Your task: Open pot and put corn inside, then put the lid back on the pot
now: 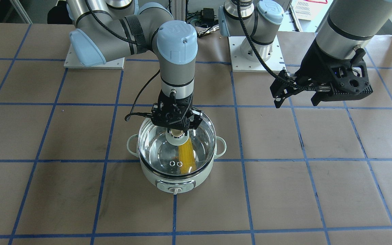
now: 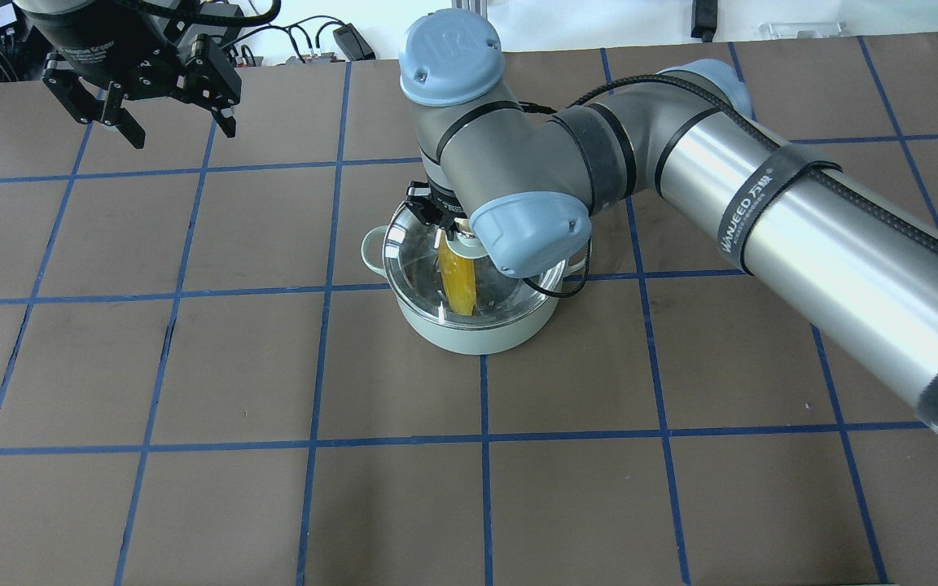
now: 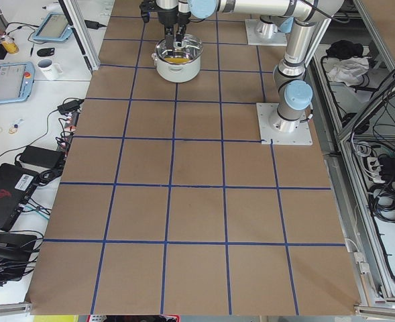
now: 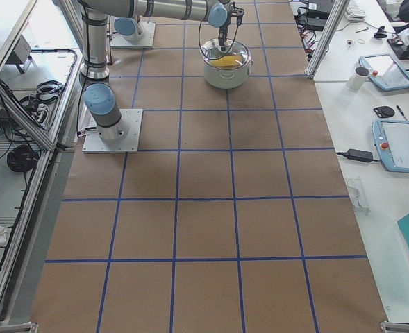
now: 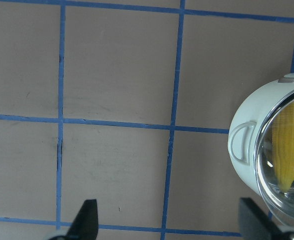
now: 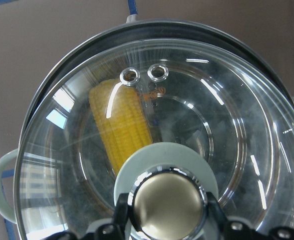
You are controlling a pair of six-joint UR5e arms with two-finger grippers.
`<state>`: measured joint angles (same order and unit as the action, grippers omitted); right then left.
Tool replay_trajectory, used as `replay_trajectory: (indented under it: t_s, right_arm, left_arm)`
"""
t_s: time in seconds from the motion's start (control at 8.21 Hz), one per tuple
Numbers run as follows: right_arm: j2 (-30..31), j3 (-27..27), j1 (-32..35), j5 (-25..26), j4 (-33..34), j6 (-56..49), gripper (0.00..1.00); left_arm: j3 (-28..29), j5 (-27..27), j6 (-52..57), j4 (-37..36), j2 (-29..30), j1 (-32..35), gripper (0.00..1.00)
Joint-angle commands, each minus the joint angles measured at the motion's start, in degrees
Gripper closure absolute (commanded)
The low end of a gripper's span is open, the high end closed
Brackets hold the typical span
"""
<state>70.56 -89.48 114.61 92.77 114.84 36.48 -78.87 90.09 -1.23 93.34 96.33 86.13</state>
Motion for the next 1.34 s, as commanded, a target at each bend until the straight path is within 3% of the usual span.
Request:
replay_trajectory:
  t_s: [0.0, 1.22]
  right_arm:
    - [0.0, 0.0, -0.1, 0.1, 0.9, -0.6, 0.75]
    - [-0.6, 0.0, -0.1, 0.7, 2.7, -1.0, 0.85]
  left_arm:
    - [-0.1, 0.0, 0.1, 0.0, 0.0, 0.0, 0.00]
    - [-0.1, 0.0, 0.1, -0.5, 0.2, 0.0, 0.00]
